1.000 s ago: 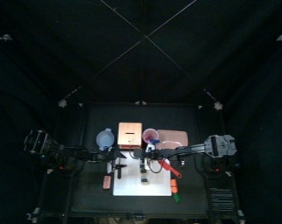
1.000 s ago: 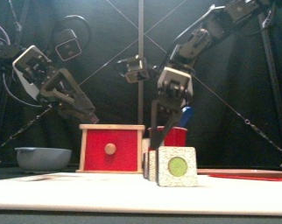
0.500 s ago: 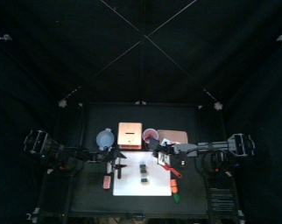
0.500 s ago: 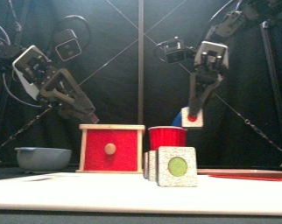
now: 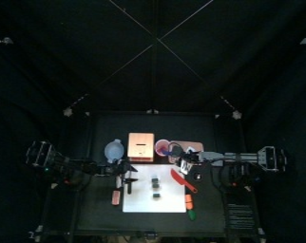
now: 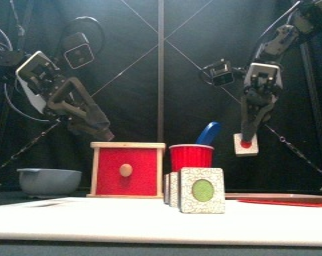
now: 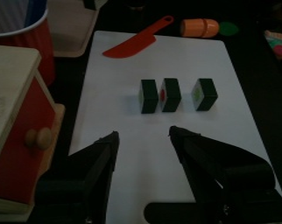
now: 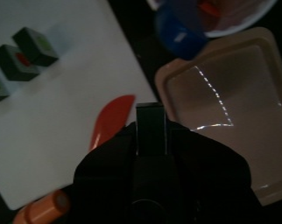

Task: Place sushi on board then cut the sushi with the knife then place the pieces on the plate
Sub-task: Place the 4 sushi pieces on the plate

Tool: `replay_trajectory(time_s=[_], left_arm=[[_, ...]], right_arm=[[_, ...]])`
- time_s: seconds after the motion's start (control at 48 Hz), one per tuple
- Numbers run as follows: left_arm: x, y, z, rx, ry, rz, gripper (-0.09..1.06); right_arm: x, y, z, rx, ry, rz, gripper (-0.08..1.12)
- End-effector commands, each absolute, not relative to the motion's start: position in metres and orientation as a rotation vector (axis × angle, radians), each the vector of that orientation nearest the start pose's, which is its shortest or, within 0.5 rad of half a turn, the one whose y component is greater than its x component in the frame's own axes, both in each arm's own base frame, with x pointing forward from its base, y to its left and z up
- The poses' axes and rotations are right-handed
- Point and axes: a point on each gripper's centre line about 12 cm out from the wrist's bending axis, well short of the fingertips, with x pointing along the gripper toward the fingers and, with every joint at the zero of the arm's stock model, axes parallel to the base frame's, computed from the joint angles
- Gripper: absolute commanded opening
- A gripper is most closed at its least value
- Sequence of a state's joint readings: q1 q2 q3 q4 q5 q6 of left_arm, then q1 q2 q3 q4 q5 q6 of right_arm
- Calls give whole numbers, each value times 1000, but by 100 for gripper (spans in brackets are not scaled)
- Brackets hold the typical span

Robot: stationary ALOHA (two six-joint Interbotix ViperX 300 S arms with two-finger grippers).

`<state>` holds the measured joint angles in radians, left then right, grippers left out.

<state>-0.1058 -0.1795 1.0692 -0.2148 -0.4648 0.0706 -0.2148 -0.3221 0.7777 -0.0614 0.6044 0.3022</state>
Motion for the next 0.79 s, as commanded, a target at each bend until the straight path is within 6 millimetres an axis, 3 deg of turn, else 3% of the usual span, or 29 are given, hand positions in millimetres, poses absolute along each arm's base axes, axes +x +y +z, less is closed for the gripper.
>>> replay_trajectory(time_s=[0.021,0.229,0.5,0.792], left_arm=[[307,-21,158,-81,403,18,86],[307,-20,158,-82,403,20,86],[306,-20,158,-81,404,19,86],[307,-21,159,-82,401,18,86]], right_arm=[[278,-89,201,345,965,-425,61],[270,-123,182,386,957,-520,63],[266,-130,156,385,1007,-539,76],[269,-130,160,374,988,-534,80]])
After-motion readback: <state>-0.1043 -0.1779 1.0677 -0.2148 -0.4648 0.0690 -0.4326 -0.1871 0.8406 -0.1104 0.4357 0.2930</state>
